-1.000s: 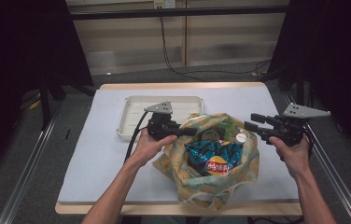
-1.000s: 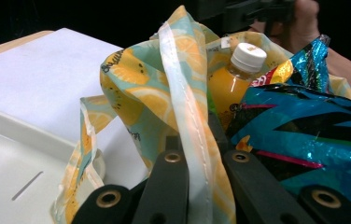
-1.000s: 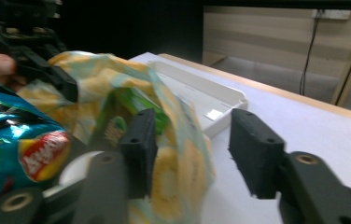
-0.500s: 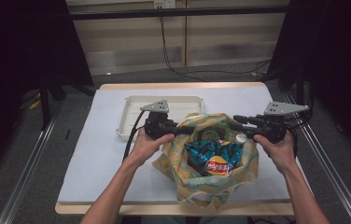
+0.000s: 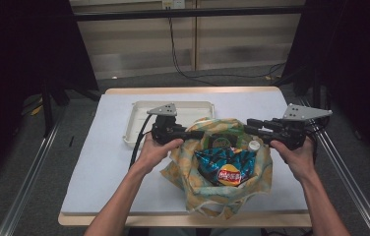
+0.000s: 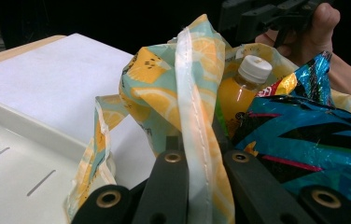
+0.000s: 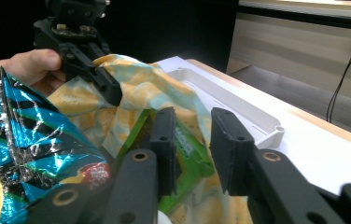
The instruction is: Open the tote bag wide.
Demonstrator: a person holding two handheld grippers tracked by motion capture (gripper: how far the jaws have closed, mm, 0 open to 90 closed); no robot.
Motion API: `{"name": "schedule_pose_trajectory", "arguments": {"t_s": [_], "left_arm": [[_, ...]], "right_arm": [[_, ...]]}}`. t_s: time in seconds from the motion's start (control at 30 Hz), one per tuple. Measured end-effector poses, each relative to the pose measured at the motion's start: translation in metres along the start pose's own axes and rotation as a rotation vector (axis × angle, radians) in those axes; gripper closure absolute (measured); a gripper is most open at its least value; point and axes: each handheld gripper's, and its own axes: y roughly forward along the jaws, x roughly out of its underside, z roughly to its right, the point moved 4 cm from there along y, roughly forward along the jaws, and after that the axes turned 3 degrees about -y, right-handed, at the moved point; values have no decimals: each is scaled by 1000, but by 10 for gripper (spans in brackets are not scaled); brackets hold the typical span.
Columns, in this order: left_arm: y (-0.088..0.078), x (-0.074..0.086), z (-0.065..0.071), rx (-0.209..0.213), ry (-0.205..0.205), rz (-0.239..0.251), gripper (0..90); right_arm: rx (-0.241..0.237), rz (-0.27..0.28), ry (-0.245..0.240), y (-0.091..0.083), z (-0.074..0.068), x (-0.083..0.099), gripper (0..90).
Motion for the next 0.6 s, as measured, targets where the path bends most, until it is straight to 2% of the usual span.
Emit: {"name": "schedule_pose_trajectory", "arguments": {"t_s": [0.17, 0.2, 0.3, 0.37, 0.43, 0.5, 0.57, 0.6], "left_arm": [[-1, 0, 1, 2, 0, -3, 900], [-1, 0, 1, -2, 2, -8, 900], [-2, -1, 0, 3, 0, -4, 900], [-3, -1, -1, -3, -2, -2, 900], [-4, -1, -1, 2, -4, 3, 900], [-4, -2, -2, -3, -11, 10, 900], [-7, -5, -5, -8, -38, 38, 875], [-9, -6, -6, -9, -34, 47, 844]], "right_arm": [[-6, -38, -3, 10, 2, 4, 724], [4, -45, -6, 11, 3, 5, 711], [-5, -62, 3, 16, 7, 7, 649], [-32, -84, 10, 20, 8, 10, 639], [-23, -114, 3, 23, 8, 13, 648], [-33, -125, 1, 26, 7, 14, 692], [-43, -122, -2, 25, 6, 14, 787], [-55, -115, 0, 24, 5, 14, 812]]}}
